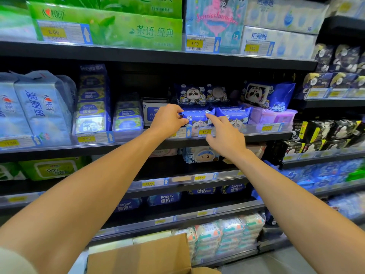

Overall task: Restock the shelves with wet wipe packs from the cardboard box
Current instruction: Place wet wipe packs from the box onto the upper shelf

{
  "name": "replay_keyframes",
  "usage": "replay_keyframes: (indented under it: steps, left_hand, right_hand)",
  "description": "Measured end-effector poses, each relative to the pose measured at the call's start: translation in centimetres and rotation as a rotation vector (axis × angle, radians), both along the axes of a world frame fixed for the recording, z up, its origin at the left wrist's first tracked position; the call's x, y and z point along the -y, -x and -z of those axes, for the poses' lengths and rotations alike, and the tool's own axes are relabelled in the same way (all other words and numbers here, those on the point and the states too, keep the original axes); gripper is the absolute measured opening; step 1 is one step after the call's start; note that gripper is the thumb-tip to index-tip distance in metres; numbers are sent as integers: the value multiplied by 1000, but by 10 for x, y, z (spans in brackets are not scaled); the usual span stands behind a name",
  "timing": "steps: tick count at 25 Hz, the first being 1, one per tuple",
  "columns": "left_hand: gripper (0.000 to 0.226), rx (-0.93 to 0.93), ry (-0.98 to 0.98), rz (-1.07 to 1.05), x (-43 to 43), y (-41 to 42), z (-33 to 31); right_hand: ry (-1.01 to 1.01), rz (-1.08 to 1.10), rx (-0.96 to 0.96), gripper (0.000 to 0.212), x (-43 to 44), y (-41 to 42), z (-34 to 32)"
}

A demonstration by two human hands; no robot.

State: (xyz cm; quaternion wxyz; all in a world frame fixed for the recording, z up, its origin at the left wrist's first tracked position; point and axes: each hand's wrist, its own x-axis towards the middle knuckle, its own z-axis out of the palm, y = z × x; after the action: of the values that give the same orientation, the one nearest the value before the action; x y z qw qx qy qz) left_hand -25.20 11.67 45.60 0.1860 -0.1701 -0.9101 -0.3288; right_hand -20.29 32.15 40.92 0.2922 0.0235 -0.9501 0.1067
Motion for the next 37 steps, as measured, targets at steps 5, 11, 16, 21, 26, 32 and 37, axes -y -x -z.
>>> replay_keyframes:
  steps: [5,11,16,21,26,32,37]
  left_hand:
    - [81,-113,285,-14,12,-27,11]
    - [91,-325,546,-97,49,-72,55]
    - [83,-272,581,-78,84,-123,109]
    - [81,-108,620,-88,126,-173,186]
    - [81,121,652,-98,177,-214,277]
    - [69,352,668,-63,221,-269,361]
    - [79,559,713,-27,248,-298,407]
  right_hand:
    - [15,-26,18,78,6,-14,8]
    - [-36,-42,-13,74,29,-51,24]
    - [-32,-77,54,75,60,-85,69]
    - [-60,-136,240,71,95,-122,140]
    - [-55,-218,431,73,128,-160,218]
    - [-30,-303,667,75,160,-198,298]
    - [-62,-332,753,72,184,-219,342]
